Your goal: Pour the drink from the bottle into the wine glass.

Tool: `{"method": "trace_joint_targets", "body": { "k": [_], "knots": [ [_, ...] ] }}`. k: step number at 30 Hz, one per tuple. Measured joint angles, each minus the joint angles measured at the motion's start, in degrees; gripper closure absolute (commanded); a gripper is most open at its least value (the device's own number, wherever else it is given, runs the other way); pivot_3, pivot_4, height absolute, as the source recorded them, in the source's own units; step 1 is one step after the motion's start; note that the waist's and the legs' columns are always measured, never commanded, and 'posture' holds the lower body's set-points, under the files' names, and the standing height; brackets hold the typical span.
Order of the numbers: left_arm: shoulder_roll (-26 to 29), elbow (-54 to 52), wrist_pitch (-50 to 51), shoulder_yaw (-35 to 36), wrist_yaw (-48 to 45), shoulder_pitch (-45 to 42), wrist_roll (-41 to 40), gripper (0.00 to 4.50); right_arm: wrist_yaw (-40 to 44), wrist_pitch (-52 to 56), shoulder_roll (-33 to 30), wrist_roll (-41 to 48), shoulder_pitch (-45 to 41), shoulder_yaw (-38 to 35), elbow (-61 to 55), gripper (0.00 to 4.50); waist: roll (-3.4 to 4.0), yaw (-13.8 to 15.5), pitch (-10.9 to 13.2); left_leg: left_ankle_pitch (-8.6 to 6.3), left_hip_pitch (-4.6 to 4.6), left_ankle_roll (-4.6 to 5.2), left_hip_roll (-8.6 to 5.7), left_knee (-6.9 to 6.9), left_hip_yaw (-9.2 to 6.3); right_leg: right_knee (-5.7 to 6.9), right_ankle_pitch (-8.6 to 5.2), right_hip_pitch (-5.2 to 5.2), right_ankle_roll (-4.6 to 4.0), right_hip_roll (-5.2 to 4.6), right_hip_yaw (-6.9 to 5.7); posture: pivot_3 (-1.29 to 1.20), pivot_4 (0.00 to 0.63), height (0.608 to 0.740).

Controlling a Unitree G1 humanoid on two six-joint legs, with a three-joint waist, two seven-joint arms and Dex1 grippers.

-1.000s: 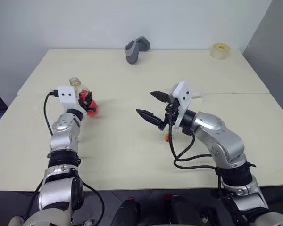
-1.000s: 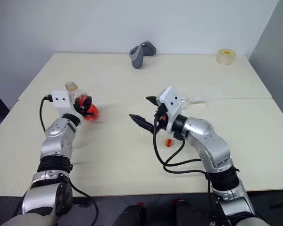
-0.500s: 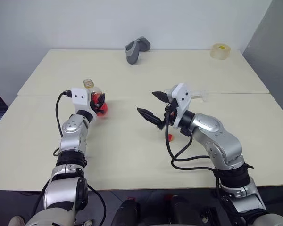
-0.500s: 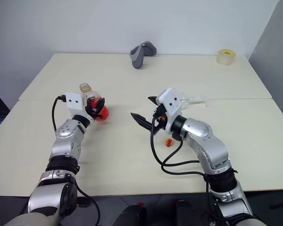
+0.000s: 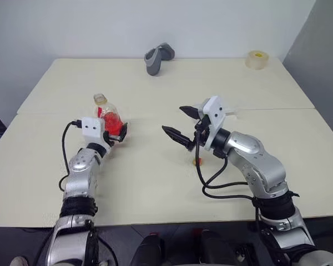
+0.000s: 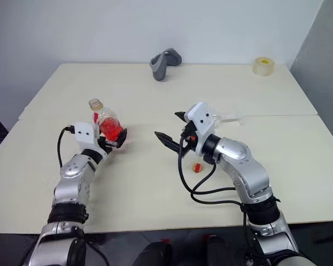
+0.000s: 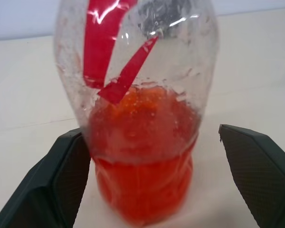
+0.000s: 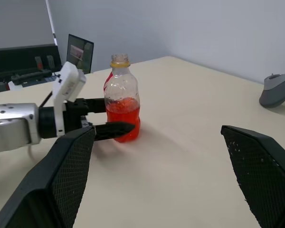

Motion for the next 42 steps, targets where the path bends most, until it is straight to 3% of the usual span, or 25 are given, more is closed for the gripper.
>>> {"method": "trace_joint_targets", "body": {
  "k": [8, 12, 17, 21, 26, 29, 42],
  "knots": [
    [0.02, -20.39, 12.89, 4.58, 4.42, 12.93, -4.16, 0.03, 0.14, -0.01, -0.42, 0.11, 0.24, -0.51, 0.07, 0.00, -0.01, 0.14, -0.01, -0.01, 0.04, 0.02, 0.01, 0.00, -0.01, -0.02, 0.00, 0.07, 0.00, 0.00, -0.03, 0.00, 0.150, 0.740],
    [3.01, -27.35, 20.17, 3.91, 0.22, 15.90, -7.86, 0.03, 0.34, -0.05, -1.29, -0.32, 0.39, -0.52, 0.15, 0.00, -0.01, 0.27, -0.01, -0.03, 0.04, 0.05, 0.00, 0.00, -0.02, -0.04, 0.00, 0.11, 0.00, 0.00, -0.05, 0.00, 0.150, 0.740],
    [10.76, -35.20, 31.25, 0.99, -9.93, 15.63, -16.24, 0.03, 1.83, -7.15, -10.35, -9.30, 0.66, 1.87, 4.35, 0.00, 0.00, 0.34, 0.00, -0.06, 0.17, 0.11, -0.02, -0.02, 0.02, -0.11, -0.01, 0.25, 0.01, 0.00, -0.03, 0.00, 0.150, 0.740],
    [15.02, -39.45, 33.61, -2.31, -17.08, 15.58, -18.88, 0.03, 1.21, -15.67, -16.21, -17.04, 1.77, 2.11, 10.68, 0.00, 0.01, 0.21, 0.01, -0.01, 0.34, 0.02, 0.01, -0.23, 0.17, -0.10, -0.01, 0.27, 0.01, 0.02, 0.11, 0.00, 0.150, 0.740],
    [16.63, -39.30, 30.76, -9.14, -23.74, 12.90, -17.34, 0.03, -3.83, -26.69, -21.68, -28.63, 1.71, 2.43, 21.05, 0.00, 0.01, 0.24, 0.02, -0.01, 0.40, 0.02, 0.04, -0.27, 0.24, -0.11, -0.01, 0.32, 0.00, 0.06, 0.14, 0.00, 0.150, 0.740],
    [15.75, -34.88, 27.08, -12.39, -26.13, 7.95, -14.80, 0.03, -8.84, -34.17, -23.45, -38.17, -0.67, 6.18, 30.03, 0.00, 0.02, 0.17, 0.02, 0.00, 0.44, 0.01, 0.05, -0.27, 0.32, -0.09, -0.01, 0.33, 0.00, 0.09, 0.19, 0.00, 0.150, 0.740],
    [11.06, -25.06, 22.01, -18.33, -31.85, -1.89, -11.45, 0.03, -20.29, -47.55, -18.75, -54.27, -17.58, 13.93, 61.61, 0.00, 0.03, -0.07, 0.05, 0.01, 0.48, 0.00, 0.07, -0.30, 0.46, -0.12, -0.01, 0.32, -0.01, 0.10, 0.29, 0.00, 0.150, 0.740]
  ]
}}
